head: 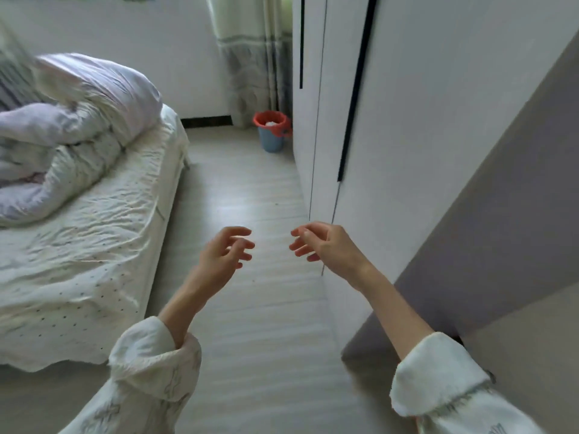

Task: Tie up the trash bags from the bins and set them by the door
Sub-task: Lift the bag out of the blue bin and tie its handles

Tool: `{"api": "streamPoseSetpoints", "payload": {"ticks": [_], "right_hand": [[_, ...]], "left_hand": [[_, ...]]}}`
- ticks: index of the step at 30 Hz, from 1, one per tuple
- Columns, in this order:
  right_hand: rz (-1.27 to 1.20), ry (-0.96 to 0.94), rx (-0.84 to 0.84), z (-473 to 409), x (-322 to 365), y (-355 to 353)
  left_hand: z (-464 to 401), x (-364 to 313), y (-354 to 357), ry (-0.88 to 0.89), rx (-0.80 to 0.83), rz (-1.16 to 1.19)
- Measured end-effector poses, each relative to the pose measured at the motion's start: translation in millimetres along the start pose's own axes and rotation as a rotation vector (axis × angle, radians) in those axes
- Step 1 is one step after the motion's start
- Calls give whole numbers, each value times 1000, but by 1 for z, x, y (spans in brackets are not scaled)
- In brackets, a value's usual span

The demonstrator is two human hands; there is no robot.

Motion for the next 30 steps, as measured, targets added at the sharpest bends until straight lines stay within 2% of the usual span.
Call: {"api": "streamPoseSetpoints", "payload": {"ticks": [4, 10, 17, 23, 30], "right_hand": [[2, -17, -5, -70, 31, 25], [26, -30, -7, -211, 58, 36], [28, -28, 25, -410, 92, 35], [54, 11, 55, -568, 133, 34], [53, 56, 31, -770, 147, 65]], "left_hand": [[-69, 4, -50, 4, -29, -1], [-194, 7, -74, 0, -28, 18], [-379, -4, -104, -39, -127, 54], [-523, -18, -133, -87, -114, 45], [-736, 20, -173, -127, -77, 39]]}}
Point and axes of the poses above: each hand's wrist, its own z-axis away from the middle knuckle, its own y-axis out of the palm, x = y × z, the point moved 3 cm from there along -z, towards the middle knuckle, and after that the axes turned 5 degrees about -x, right-handed, at the moved point
